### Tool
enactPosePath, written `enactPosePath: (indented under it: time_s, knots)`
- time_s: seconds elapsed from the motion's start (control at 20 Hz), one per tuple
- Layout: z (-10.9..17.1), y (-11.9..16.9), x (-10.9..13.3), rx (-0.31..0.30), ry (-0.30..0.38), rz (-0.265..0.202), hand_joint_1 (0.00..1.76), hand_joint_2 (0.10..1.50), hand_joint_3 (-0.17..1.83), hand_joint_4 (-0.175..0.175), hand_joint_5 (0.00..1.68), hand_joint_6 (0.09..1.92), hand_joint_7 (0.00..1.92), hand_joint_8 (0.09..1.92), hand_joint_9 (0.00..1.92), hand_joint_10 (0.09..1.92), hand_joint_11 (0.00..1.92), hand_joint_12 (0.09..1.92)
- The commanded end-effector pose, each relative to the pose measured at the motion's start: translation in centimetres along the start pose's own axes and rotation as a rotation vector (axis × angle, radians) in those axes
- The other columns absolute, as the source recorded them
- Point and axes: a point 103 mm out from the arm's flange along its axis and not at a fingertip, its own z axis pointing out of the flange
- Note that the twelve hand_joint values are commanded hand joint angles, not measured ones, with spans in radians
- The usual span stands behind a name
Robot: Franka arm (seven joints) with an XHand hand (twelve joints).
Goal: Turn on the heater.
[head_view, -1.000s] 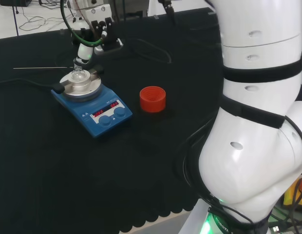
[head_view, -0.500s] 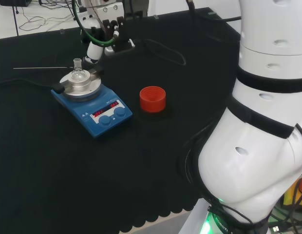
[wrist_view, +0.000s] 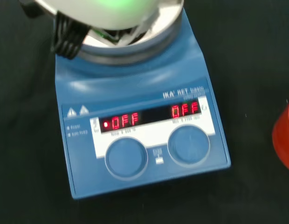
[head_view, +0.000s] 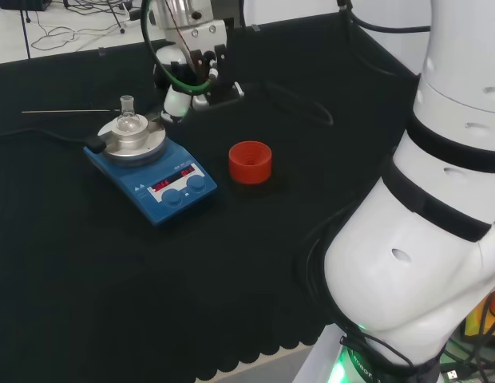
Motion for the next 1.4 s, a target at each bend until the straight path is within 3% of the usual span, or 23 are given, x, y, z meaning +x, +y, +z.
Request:
enactPosePath:
  time_s: [0.05,0.4,0.55,0.8,0.9,1.1,1.4]
  knots:
    - [2.7,-3.4,0.7,0.025,0.007,0.023,1.02,0.60,0.77,-0.082,0.51,0.70,1.03,0.93,1.26,0.67,0.91,1.10]
    - [5.2,-4.5,1.7,0.077,0.029,0.031,1.05,0.61,0.75,-0.110,0.50,0.67,1.14,1.07,1.37,0.76,1.15,0.93]
    - [5.7,-4.7,1.9,0.090,0.032,0.033,1.09,0.62,0.73,-0.139,0.50,0.67,1.19,1.16,1.43,0.83,1.43,0.83]
    - [6.2,-5.1,1.8,0.105,0.031,0.039,1.10,0.63,0.72,-0.148,0.50,0.66,1.28,1.25,1.48,1.00,1.57,0.84]
    - [6.5,-5.3,1.3,0.098,0.047,0.042,1.10,0.63,0.72,-0.150,0.51,0.67,1.32,1.31,1.49,1.09,1.59,0.87]
    - [6.8,-5.5,1.2,0.107,0.072,0.040,1.11,0.64,0.73,-0.151,0.54,0.68,1.37,1.61,1.56,1.42,1.69,1.12]
    - [6.4,-5.6,1.1,0.117,0.037,0.050,1.15,0.65,0.75,-0.143,0.56,0.70,1.46,1.90,1.63,1.70,1.81,1.39]
